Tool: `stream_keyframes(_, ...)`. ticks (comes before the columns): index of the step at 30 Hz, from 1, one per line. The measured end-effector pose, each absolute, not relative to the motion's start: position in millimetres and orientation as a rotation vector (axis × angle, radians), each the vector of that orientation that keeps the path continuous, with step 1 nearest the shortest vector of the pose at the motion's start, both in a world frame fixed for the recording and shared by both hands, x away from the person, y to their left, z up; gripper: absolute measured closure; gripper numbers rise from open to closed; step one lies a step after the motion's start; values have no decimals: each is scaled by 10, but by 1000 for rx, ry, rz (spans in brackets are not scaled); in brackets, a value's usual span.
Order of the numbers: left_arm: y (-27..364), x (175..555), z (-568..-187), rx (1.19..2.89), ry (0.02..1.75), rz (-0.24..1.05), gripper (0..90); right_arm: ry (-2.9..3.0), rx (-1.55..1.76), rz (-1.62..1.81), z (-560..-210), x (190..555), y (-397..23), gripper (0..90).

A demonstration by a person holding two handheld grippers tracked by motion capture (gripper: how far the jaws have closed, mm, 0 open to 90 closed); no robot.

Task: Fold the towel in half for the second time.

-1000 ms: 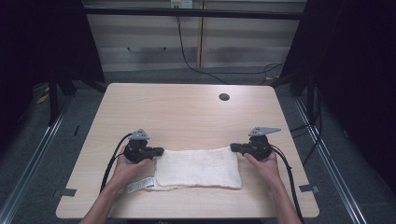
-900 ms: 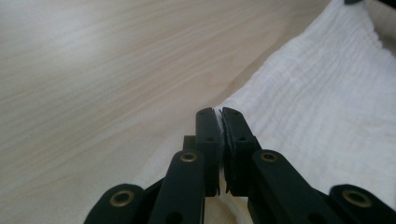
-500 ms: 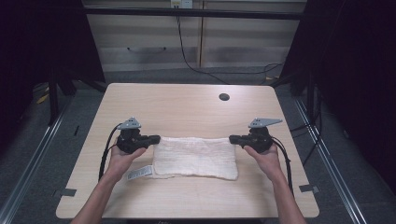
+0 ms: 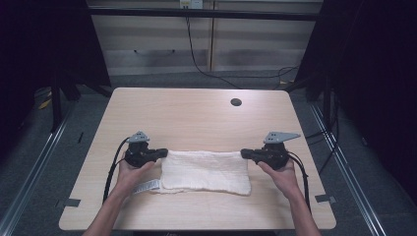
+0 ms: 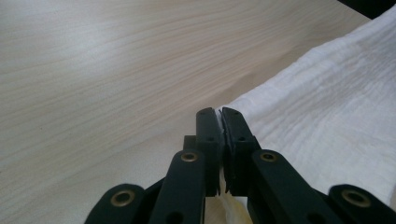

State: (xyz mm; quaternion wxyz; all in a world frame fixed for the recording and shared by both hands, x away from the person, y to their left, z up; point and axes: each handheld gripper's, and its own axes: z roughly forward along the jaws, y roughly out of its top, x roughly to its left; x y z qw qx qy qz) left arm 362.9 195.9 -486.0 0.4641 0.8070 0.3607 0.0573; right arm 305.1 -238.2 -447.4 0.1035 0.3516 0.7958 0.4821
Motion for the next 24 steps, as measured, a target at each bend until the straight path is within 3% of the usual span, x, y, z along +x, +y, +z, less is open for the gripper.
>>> stream_keyframes(24, 1903, 3538, -4789, 1958, 875, 171, 867, 2563, 908, 1369, -4760, 2409, -2201, 866)
